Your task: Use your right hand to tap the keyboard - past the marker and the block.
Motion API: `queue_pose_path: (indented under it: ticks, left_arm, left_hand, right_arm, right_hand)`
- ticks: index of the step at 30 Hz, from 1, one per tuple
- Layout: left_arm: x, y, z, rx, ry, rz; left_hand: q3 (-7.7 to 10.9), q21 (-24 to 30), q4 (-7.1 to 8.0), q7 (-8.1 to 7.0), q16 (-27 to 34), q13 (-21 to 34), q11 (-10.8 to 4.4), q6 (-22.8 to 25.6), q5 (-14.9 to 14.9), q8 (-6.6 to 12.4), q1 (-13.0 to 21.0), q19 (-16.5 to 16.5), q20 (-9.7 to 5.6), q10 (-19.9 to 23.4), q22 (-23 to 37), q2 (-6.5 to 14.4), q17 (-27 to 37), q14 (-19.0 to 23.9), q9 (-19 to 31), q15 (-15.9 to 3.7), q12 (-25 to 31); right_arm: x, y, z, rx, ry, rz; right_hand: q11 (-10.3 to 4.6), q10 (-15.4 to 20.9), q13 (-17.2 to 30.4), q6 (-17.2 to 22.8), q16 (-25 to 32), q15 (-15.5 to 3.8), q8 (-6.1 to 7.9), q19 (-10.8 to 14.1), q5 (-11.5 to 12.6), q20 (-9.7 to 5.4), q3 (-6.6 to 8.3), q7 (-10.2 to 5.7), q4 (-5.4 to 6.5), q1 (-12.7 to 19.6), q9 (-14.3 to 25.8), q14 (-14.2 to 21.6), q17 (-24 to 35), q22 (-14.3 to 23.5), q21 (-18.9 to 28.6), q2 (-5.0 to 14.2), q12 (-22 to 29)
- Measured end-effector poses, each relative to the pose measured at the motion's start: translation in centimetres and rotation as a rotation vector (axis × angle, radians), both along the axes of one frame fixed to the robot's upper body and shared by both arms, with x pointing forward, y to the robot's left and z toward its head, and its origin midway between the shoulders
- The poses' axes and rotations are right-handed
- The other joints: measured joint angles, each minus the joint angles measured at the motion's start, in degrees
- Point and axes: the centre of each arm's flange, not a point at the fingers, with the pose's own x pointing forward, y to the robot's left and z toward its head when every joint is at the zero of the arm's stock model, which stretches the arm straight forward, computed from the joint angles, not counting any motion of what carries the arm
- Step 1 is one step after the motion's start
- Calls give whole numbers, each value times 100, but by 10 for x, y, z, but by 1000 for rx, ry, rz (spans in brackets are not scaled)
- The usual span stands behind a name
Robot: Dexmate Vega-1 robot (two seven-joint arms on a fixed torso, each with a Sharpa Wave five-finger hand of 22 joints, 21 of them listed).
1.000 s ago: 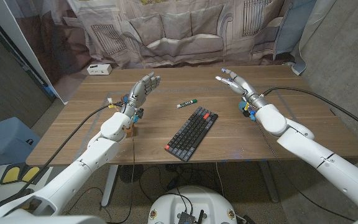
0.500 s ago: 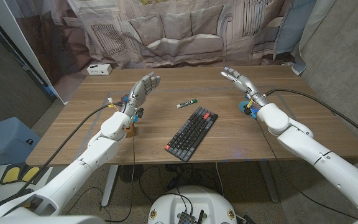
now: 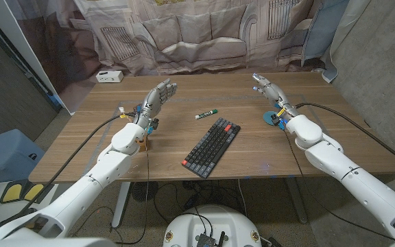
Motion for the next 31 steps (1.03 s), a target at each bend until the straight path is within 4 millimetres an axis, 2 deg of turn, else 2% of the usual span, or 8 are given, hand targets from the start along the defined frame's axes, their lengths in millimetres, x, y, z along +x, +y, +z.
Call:
queue_pose_path:
  ticks: [5, 9, 17, 18, 31]
  left_arm:
    - [0, -2, -1, -3, 1, 3]
    - [1, -3, -1, -3, 1, 2]
    - [1, -3, 1, -8, -5, -1]
    - [3, -2, 1, -12, -3, 1]
    - [8, -1, 6, -17, -3, -4]
  left_hand:
    - [0, 0, 0, 0, 0, 0, 0, 0, 0, 0, 0, 0, 0, 0, 0, 0, 0, 0, 0, 0, 0]
    - [0, 0, 0, 32, 0, 0, 0, 32, 0, 0, 0, 0, 0, 0, 0, 0, 0, 0, 0, 0, 0]
    - [0, 0, 0, 32, 0, 0, 0, 32, 0, 0, 0, 0, 0, 0, 0, 0, 0, 0, 0, 0, 0]
    - [0, 0, 0, 32, 0, 0, 0, 31, 0, 0, 0, 0, 0, 0, 0, 0, 0, 0, 0, 0, 0]
    - [0, 0, 0, 31, 0, 0, 0, 31, 0, 0, 30, 0, 0, 0, 0, 30, 0, 0, 0, 0, 1]
  right_arm:
    - [10, -4, -6, 55, 39, 70]
    - [16, -5, -9, 100, 50, 129]
    - [32, -10, -20, 160, 81, 148]
    - [27, -8, -16, 171, 52, 208]
    - [32, -9, -20, 188, 44, 229]
  right_hand:
    - [45, 84, 0, 41, 0, -11, 0, 7, 0, 7, 0, 40, 0, 0, 0, 30, 1, 0, 0, 0, 0]
    - [49, 156, 0, 73, 0, -2, 0, 105, 0, -1, -3, 70, 3, 1, 0, 102, 16, 0, 0, -1, 0]
    - [60, 266, 0, 227, 0, -11, 0, 214, 0, -9, -25, 59, 25, 23, 0, 194, 15, 1, 0, -24, 0]
    - [60, 266, 0, 227, 0, -11, 0, 214, 0, -9, -25, 59, 25, 23, 0, 194, 15, 1, 0, -24, 0]
    - [61, 328, 1, 339, 0, 20, 0, 307, 0, 40, -32, 90, 32, 20, 0, 224, 15, 1, -23, -27, 0]
